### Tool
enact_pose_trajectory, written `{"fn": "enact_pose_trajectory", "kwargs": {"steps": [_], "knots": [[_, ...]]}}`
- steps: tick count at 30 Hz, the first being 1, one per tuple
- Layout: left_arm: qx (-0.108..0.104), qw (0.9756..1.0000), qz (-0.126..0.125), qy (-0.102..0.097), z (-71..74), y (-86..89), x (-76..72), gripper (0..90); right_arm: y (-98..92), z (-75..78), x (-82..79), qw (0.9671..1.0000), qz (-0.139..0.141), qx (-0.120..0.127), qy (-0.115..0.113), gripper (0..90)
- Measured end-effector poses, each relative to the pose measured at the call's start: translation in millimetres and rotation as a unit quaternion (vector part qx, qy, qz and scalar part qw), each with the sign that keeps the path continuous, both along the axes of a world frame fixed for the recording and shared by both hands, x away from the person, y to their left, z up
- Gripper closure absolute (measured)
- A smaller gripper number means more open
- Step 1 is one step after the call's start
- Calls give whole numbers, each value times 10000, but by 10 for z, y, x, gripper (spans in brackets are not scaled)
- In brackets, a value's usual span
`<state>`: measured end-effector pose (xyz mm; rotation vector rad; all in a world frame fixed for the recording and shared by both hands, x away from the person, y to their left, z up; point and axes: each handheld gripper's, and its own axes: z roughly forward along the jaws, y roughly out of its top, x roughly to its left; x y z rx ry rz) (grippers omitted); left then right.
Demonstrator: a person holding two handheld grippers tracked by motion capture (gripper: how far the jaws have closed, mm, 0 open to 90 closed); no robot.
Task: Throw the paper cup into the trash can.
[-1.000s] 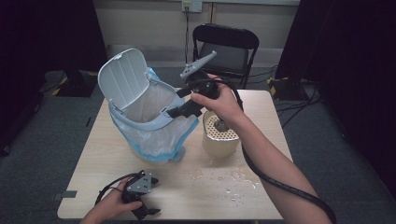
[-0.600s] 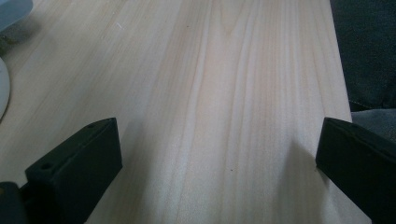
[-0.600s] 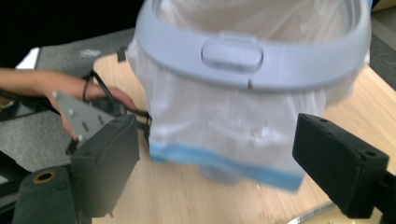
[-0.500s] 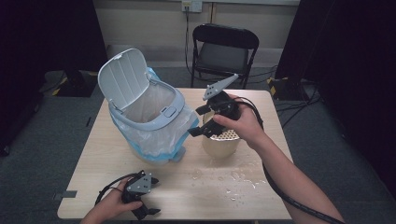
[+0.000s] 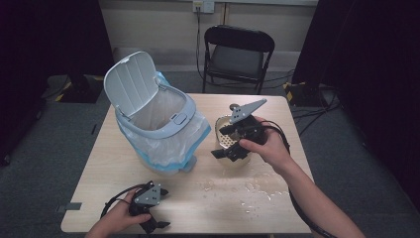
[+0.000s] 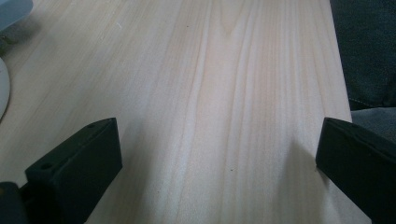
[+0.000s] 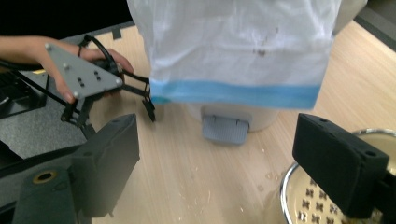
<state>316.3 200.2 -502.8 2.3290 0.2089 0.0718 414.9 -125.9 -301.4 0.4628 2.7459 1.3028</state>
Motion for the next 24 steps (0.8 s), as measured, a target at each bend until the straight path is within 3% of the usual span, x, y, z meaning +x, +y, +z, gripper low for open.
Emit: {"fn": "enact_pose_trajectory", "kwargs": {"steps": [12,24], "knots": [[-6,10000,3,19,-1,-1,-2,0,-95,-285,-149,10000,31,-39,46,142],[-2,10000,3,21,-1,-1,-2,0,-142,-697,-341,9997,125,-108,195,143]]}}
